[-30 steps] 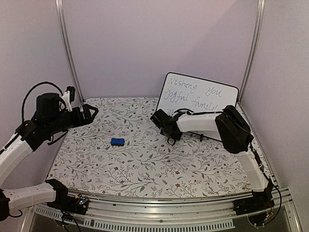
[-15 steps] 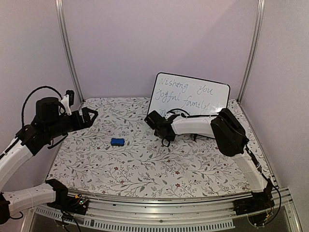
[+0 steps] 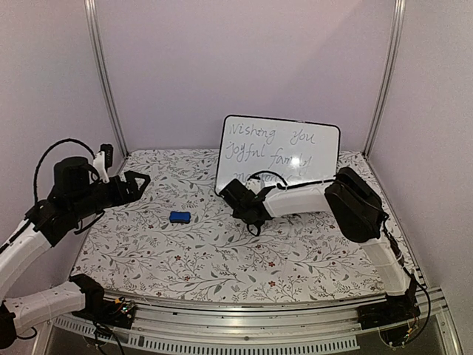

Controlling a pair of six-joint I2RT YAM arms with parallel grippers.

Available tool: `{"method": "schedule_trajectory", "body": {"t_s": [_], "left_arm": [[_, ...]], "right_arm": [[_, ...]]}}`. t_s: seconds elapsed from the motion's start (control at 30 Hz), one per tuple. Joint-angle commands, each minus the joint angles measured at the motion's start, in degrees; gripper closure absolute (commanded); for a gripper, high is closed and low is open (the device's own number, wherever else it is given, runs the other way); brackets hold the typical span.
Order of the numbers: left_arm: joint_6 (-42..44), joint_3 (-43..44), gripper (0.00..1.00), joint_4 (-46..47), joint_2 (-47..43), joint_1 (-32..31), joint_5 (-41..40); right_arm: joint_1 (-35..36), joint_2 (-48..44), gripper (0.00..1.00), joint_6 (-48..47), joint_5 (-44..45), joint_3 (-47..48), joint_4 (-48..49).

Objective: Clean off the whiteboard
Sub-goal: Move the whiteboard to the center of the board.

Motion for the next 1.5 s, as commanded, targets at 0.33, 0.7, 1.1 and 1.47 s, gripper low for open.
{"method": "schedule_trajectory", "body": {"t_s": [0.33,0.7,1.1,1.47], "left_arm": [[-4.23,-6.49,0.00,6.66,0.92,-1.12,0.29],[-8.09,-6.90,0.00,5.79,7.83,-4.99,-11.02],[-10.80,-10.00,0.00,9.27,6.86,-5.32,-15.38],[-14.59,-12.30,0.00,11.50,7.06,-4.55,-18.79]], "right_arm": [[2.70,-8.59,0.89,-11.23,-7.21,-20.71,5.99],[2.70,-13.53,0.74,-14.53,-4.57,-24.26,6.38],[5.70,-22.29,0.20,-22.04,-11.68,-27.41,4.45],[10.82,-31.93,0.01,-41.22,-11.06,-23.62,5.00]]}}
